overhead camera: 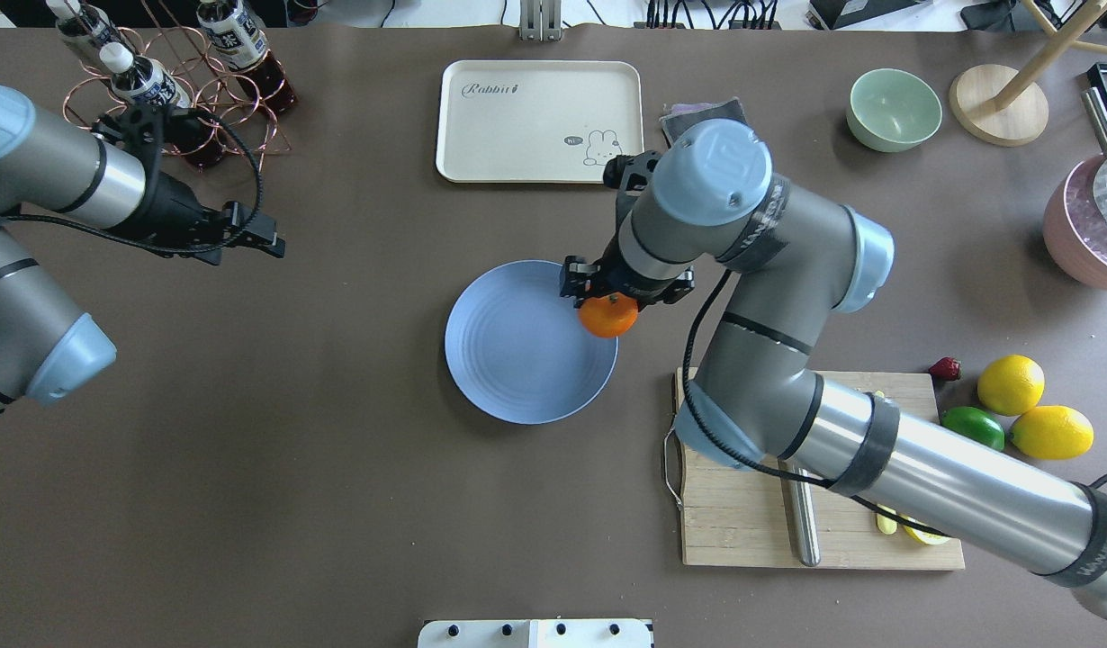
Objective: Pick orange to plate
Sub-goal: 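Carry the mandarin with the right gripper over the blue plate while the left arm withdraws, then lower the mandarin onto the blue plate, open the right gripper, withdraw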
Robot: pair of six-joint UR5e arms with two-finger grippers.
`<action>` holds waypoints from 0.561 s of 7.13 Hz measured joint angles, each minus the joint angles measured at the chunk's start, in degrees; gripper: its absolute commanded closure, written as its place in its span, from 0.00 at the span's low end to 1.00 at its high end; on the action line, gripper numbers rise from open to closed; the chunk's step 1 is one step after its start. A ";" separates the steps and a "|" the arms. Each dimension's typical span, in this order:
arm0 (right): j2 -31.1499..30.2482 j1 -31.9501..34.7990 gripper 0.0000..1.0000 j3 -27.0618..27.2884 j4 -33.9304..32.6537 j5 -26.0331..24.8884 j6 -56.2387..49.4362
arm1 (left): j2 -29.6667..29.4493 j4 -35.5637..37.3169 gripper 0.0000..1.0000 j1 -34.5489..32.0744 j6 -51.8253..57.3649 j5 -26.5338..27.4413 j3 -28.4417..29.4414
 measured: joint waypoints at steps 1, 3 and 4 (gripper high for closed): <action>3.66 -3.36 1.00 -2.89 -0.70 -3.58 2.56 | 1.79 -0.11 0.02 -2.43 4.53 -1.07 1.06; 7.74 -5.87 1.00 -8.12 -0.80 -6.72 3.78 | 3.11 -0.33 0.02 -3.74 7.33 -1.39 1.80; 7.98 -6.11 1.00 -9.02 -0.78 -7.03 3.68 | 3.35 -0.38 0.02 -3.84 7.57 -1.41 1.83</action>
